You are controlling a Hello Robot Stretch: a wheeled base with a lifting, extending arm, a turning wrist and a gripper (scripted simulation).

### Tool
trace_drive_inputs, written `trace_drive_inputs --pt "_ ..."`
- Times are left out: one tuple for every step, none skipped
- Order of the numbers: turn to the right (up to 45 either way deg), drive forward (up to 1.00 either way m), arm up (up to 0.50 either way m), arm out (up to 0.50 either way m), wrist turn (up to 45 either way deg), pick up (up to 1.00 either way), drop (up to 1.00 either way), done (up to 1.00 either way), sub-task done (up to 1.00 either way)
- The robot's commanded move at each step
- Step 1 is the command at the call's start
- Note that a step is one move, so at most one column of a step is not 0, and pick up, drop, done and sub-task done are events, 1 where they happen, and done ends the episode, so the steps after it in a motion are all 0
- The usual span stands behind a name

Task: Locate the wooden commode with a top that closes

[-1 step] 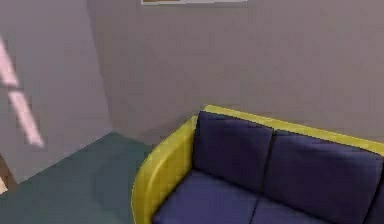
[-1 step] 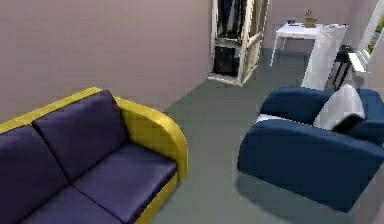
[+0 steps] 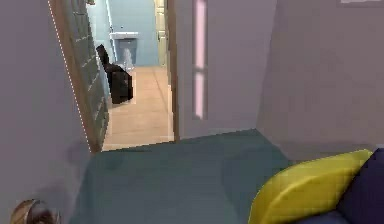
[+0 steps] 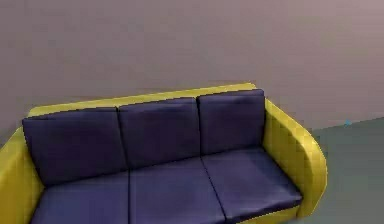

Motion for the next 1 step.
trace_drive_inputs --pt "-18.0 0.0 0.0 0.0 0.0 0.0 0.0 0.0 0.0"
